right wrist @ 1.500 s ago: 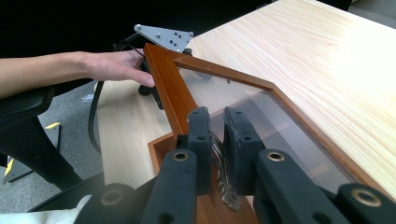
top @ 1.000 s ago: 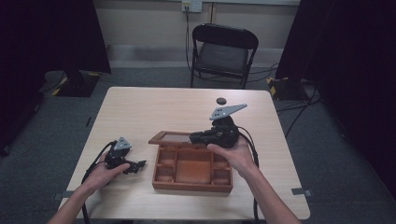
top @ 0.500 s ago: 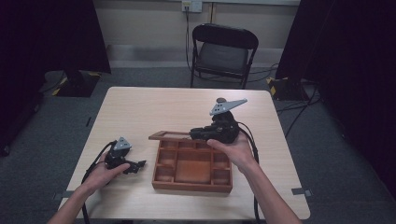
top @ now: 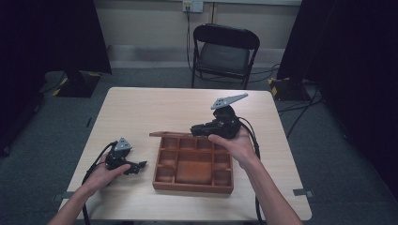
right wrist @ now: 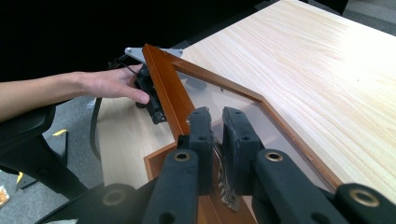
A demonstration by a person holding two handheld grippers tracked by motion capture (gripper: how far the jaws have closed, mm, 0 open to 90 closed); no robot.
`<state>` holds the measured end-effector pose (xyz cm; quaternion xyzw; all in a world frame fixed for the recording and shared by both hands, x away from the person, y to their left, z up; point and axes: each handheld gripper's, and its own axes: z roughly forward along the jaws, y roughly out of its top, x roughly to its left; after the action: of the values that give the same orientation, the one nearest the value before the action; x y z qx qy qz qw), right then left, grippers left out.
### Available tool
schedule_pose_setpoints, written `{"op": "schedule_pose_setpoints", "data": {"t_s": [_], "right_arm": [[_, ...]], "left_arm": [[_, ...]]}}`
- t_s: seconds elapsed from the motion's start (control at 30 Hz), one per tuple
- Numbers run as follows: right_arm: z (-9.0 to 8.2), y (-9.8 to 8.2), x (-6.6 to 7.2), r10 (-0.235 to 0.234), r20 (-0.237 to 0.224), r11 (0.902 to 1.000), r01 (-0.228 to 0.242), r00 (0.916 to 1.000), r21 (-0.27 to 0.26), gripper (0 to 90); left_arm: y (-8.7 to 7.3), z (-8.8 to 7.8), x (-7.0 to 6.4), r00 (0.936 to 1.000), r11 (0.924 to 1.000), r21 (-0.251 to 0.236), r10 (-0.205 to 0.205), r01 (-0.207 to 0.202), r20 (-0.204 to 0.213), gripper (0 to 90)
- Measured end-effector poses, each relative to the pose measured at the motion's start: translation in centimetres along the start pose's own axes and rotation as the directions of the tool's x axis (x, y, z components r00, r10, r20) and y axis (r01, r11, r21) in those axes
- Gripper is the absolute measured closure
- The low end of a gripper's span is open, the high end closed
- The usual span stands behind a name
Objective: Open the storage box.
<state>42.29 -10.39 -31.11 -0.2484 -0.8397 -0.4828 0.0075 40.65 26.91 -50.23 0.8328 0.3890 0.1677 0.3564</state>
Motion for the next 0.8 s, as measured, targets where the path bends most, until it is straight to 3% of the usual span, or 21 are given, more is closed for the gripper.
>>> {"op": "schedule_pose_setpoints", "data": {"t_s": [0.8], "right_arm": [[-0.08, -0.14, -0.09, -0.004, -0.001, 1.0000, 0.004, 1.0000, -0.008, 82.8]], "left_arm": [[0.00, 0.00, 0.00, 1.0000, 1.0000, 0.000, 0.000, 0.000, 0.000, 5.2]]}}
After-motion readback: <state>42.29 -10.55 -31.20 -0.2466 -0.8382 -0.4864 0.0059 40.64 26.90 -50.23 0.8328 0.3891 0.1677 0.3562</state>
